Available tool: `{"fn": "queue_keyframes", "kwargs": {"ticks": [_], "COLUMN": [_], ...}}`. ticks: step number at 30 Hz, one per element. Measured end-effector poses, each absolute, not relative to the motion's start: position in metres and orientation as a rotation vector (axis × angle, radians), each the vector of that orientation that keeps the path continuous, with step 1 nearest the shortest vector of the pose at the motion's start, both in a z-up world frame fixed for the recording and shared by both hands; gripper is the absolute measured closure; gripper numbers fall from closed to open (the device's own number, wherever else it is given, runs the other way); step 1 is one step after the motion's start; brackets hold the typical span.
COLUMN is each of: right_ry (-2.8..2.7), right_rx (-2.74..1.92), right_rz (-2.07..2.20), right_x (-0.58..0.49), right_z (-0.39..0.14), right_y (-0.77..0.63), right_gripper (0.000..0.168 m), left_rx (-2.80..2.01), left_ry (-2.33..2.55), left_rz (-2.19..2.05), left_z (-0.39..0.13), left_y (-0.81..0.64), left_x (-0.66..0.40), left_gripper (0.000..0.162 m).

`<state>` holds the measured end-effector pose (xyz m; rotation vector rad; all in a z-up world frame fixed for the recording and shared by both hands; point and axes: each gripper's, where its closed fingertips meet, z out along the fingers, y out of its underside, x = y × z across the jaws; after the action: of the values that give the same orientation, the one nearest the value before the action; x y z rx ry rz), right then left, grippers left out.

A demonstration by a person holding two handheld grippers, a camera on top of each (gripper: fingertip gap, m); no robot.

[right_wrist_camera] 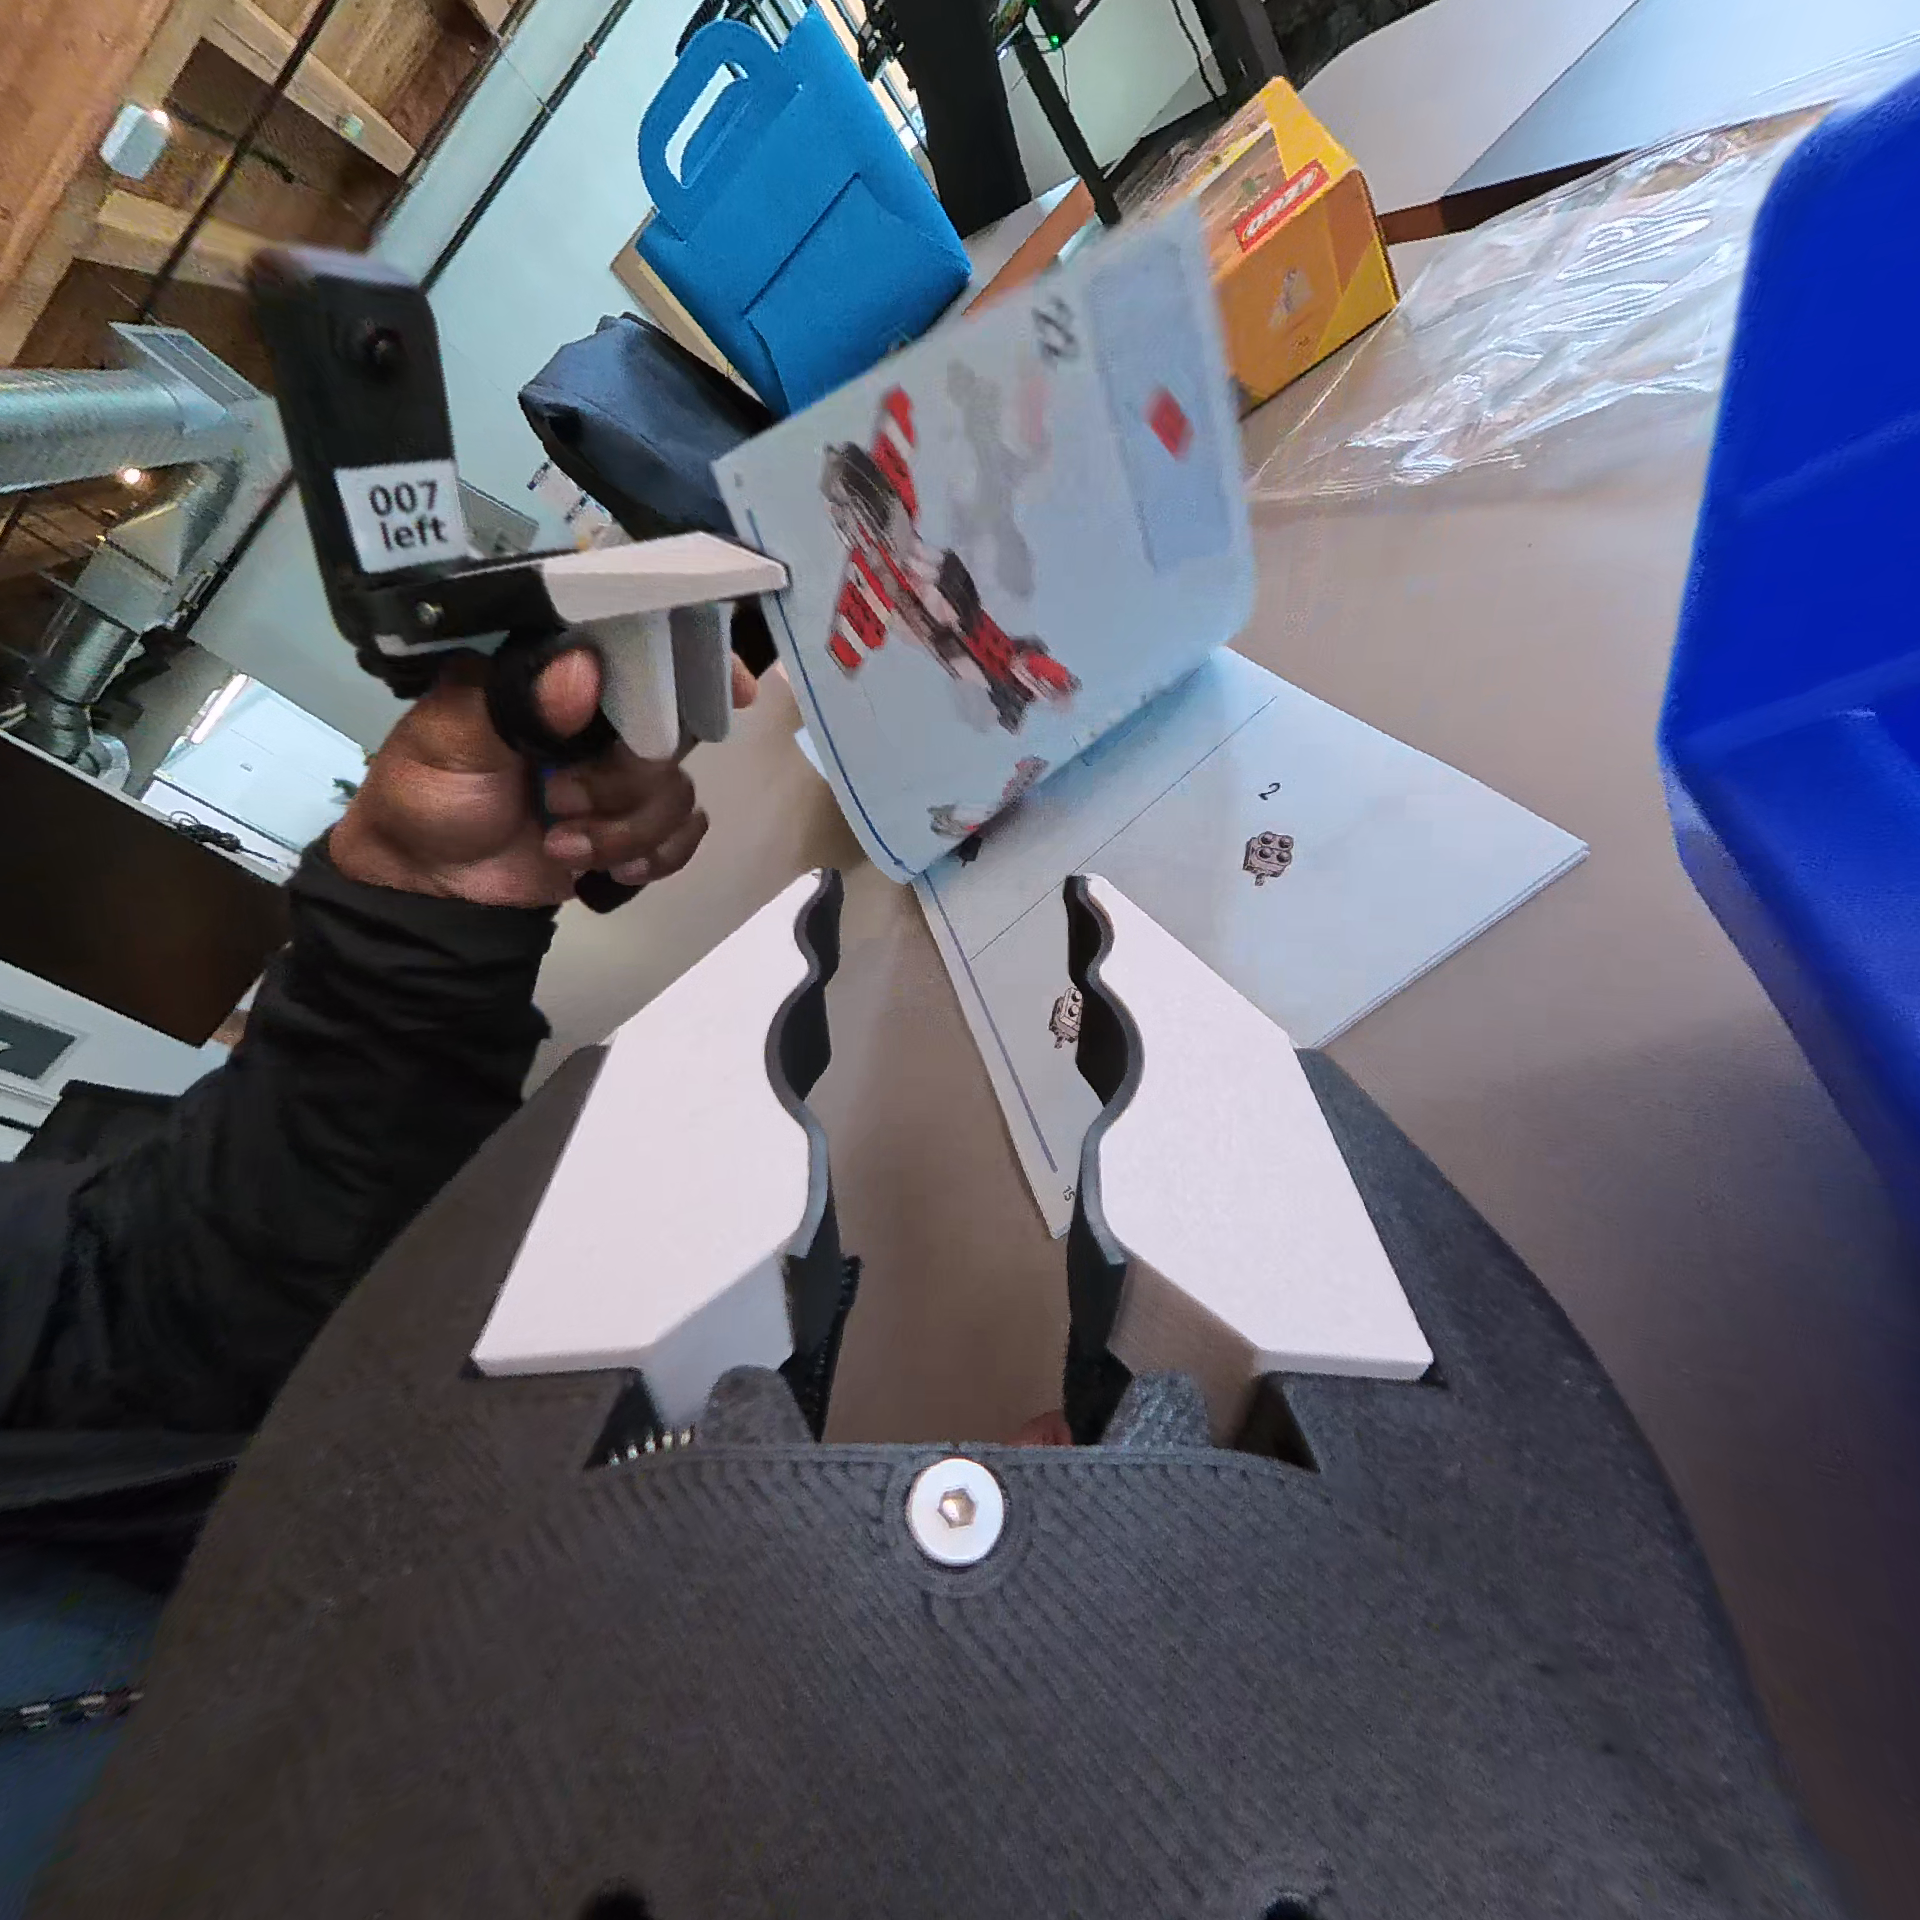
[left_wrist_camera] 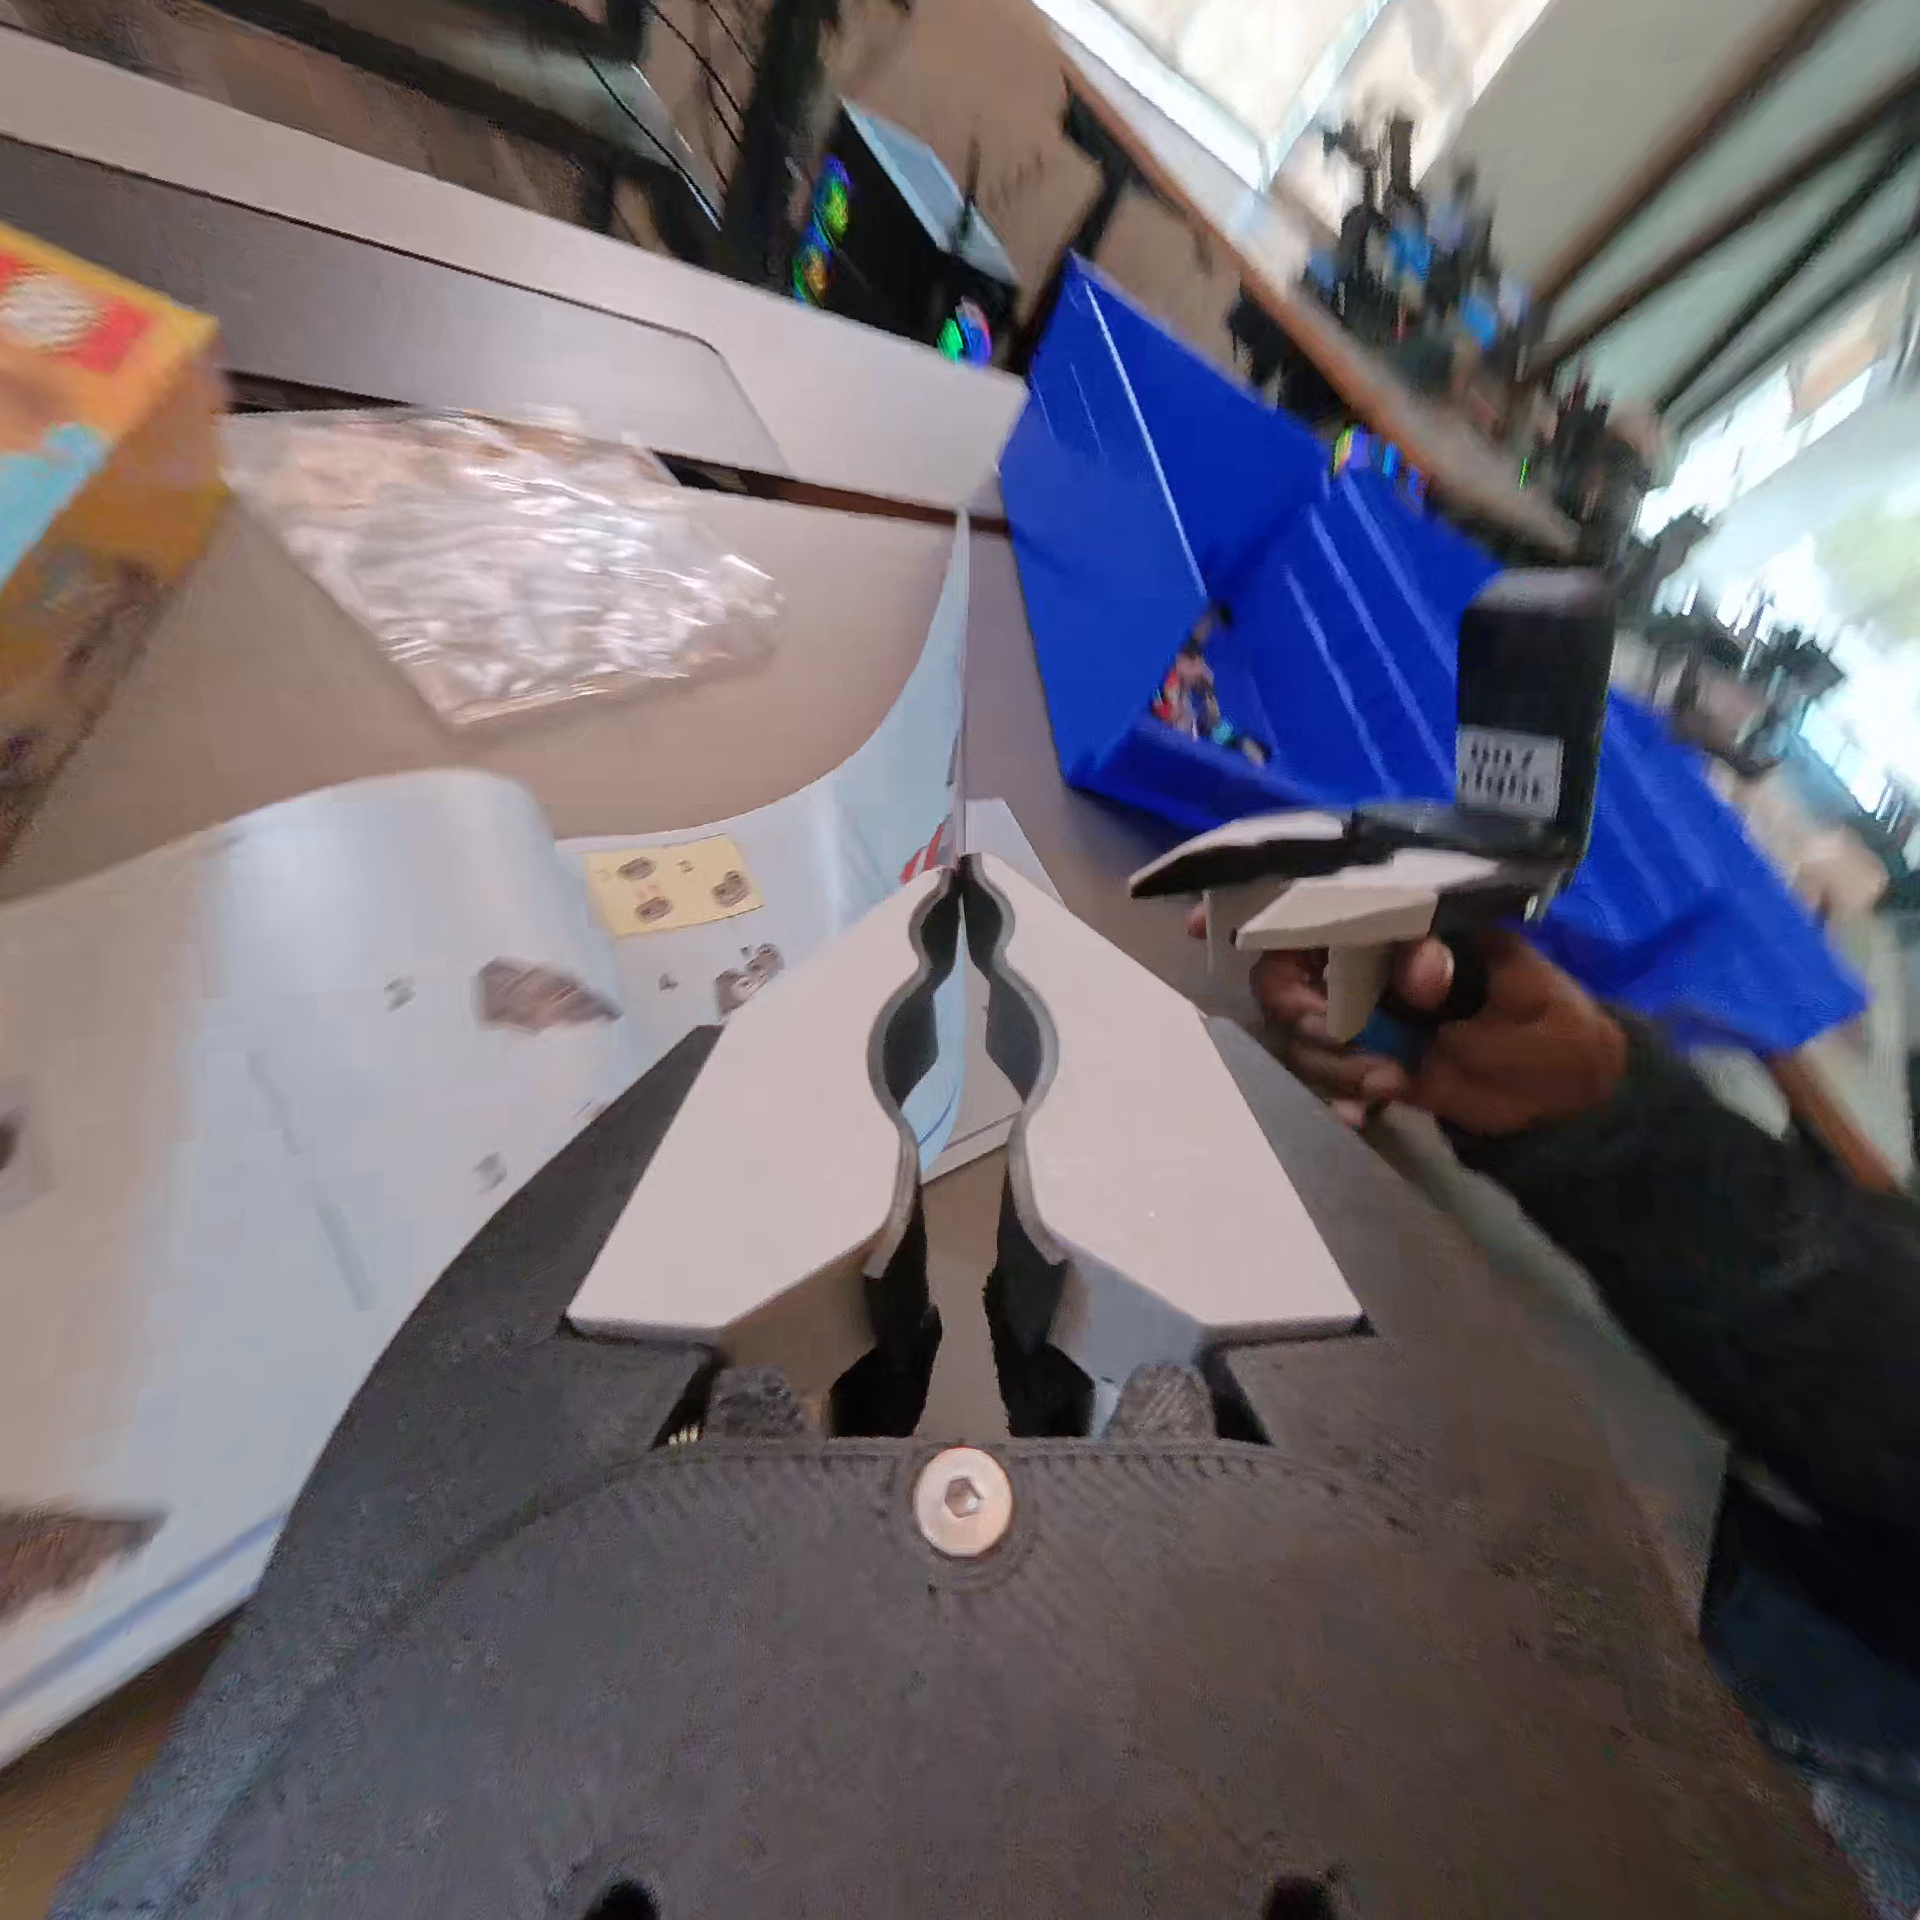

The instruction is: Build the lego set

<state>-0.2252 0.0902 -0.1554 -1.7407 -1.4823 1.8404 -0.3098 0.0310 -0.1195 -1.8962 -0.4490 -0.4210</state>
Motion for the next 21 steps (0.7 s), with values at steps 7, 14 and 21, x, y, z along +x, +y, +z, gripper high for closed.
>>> {"fn": "queue_keyframes", "kwargs": {"ticks": [7,14,21], "right_ry": [-1.505,-1.568,-1.79], "right_rx": [-1.713,-1.629,-1.523], "right_rz": [1.749,1.511,1.293], "right_x": [-0.226,-0.243,-0.287], "right_z": [-0.157,-0.15,-0.149], "right_y": [0.087,0.076,0.039], "right_gripper": [0.113,0.107,0.102], "left_rx": [-1.493,-1.553,-1.747], "left_ry": [-0.895,-1.066,-1.059], "left_rz": [-0.487,-0.494,-0.479], "left_z": [-0.115,-0.155,-0.184], "left_y": [-0.053,-0.086,-0.084], "left_x": [-0.373,-0.388,-0.385], "left_gripper": [0.161,0.161,0.14]}}
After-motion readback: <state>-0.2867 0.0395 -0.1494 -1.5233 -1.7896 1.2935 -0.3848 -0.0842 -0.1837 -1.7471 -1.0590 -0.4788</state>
